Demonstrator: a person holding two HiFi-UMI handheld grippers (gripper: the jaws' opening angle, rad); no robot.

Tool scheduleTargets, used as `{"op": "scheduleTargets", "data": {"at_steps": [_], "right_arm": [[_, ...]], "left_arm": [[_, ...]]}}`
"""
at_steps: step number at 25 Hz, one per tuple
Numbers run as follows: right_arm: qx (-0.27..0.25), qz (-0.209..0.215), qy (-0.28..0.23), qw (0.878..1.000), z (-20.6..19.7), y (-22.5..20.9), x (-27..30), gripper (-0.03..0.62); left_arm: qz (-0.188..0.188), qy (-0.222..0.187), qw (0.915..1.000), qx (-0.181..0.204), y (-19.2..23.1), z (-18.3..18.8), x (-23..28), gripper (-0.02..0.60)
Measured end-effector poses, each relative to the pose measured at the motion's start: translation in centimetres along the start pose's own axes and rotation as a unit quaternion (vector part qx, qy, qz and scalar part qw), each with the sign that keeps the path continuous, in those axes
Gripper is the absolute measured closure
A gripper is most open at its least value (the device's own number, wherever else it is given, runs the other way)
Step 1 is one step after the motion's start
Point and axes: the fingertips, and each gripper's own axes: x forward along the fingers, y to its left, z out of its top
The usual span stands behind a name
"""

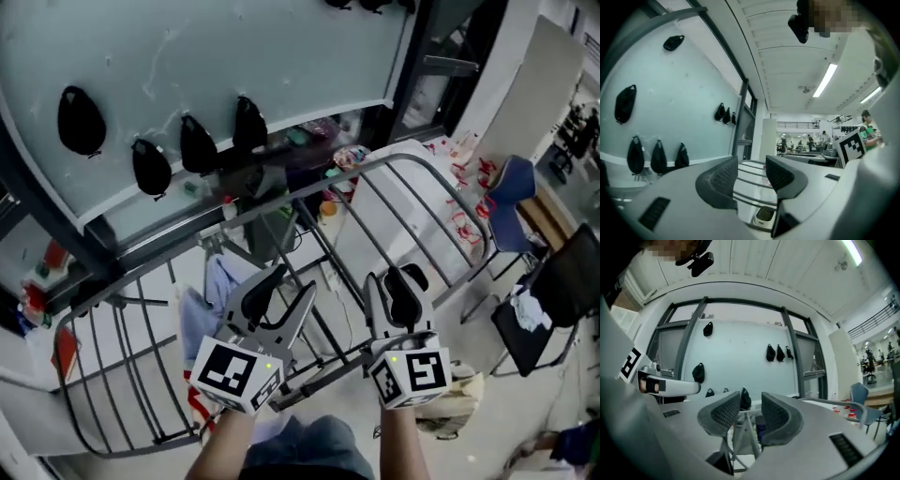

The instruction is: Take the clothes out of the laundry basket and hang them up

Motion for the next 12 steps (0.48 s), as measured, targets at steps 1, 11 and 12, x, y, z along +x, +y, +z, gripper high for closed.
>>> {"op": "scheduleTargets", "data": {"at_steps": [1,11,12], "right_arm": [[-0.001,-0.024,0.0,1.0,0.1,-2.0,-1.4,0.448],[0.0,-0.222,0.003,0.975,0.2,-19.4,-19.1,0.448],[-0.002,-0.234,0.005,0.972,0.2,-21.0,-20.8,0.449]], "left_arm": [[-0.022,0.001,0.9998,0.002,-2.0,0.0,1.3,0.385],[-0.206,0.022,0.9781,0.017,-24.1,-1.8,10.5,0.385],[-0.217,0.023,0.9758,0.017,-26.4,-2.1,11.3,0.385]]}}
